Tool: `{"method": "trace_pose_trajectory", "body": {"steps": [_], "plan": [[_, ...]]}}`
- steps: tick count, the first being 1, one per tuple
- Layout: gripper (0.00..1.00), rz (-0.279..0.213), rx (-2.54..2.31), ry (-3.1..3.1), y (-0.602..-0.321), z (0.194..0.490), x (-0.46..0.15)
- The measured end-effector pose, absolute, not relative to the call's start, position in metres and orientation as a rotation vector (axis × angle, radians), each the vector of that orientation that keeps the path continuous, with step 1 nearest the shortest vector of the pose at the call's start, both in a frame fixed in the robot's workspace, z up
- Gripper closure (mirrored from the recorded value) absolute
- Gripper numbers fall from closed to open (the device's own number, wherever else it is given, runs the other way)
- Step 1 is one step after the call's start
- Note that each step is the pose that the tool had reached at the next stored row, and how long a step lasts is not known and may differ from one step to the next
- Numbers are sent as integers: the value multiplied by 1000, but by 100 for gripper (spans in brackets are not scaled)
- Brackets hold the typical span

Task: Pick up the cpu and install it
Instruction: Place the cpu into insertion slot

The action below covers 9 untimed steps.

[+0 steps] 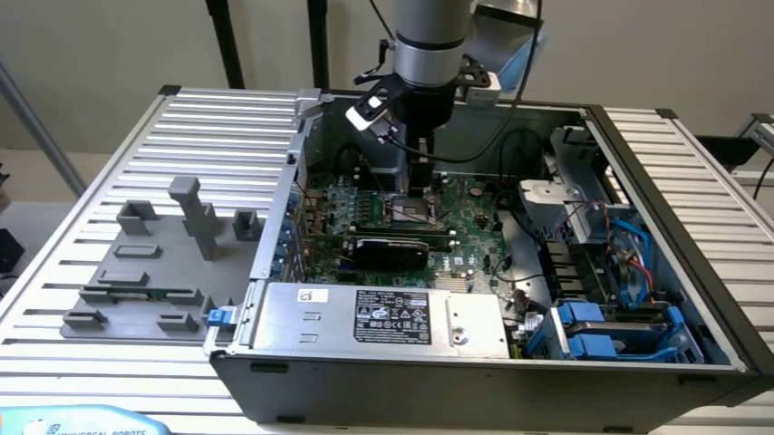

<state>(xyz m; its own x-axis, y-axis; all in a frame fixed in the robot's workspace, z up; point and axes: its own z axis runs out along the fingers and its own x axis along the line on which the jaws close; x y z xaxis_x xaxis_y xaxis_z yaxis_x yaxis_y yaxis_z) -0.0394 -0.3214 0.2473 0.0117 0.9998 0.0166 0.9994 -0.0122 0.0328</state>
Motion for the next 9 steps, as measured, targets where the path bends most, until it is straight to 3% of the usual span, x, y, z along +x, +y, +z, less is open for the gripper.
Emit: {"method": "trace_pose_trajectory", "body": {"steps": [9], "plan": [[45, 52, 2227, 2201, -321, 231, -39]]}}
